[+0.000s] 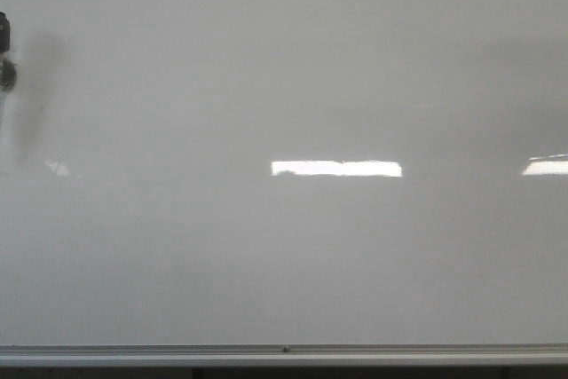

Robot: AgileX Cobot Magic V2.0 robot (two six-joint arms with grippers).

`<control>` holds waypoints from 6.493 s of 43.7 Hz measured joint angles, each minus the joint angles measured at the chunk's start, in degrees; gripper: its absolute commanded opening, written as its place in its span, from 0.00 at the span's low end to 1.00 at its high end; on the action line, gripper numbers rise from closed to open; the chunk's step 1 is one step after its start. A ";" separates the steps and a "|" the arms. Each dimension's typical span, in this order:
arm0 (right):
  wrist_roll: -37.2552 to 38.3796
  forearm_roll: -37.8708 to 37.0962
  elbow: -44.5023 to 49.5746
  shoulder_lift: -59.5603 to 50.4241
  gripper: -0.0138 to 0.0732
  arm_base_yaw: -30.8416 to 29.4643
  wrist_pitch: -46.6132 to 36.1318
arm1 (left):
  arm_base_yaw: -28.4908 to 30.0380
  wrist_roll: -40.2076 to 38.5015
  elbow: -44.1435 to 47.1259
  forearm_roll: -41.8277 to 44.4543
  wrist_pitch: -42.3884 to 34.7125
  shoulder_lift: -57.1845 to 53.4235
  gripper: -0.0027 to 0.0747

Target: Write number 2 on whiteboard

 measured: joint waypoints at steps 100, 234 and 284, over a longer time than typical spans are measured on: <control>0.00 0.00 0.00 0.00 0.76 0.00 -0.19 | -0.28 0.28 -7.58 -3.61 -25.64 45.25 0.06; -18.59 8.88 -32.28 31.74 0.20 21.58 28.28 | -21.79 21.27 -21.22 -8.61 26.88 8.92 0.56; -17.71 15.28 -3.38 22.92 0.08 11.46 -18.48 | -11.07 21.22 -18.11 -11.06 24.30 4.26 0.56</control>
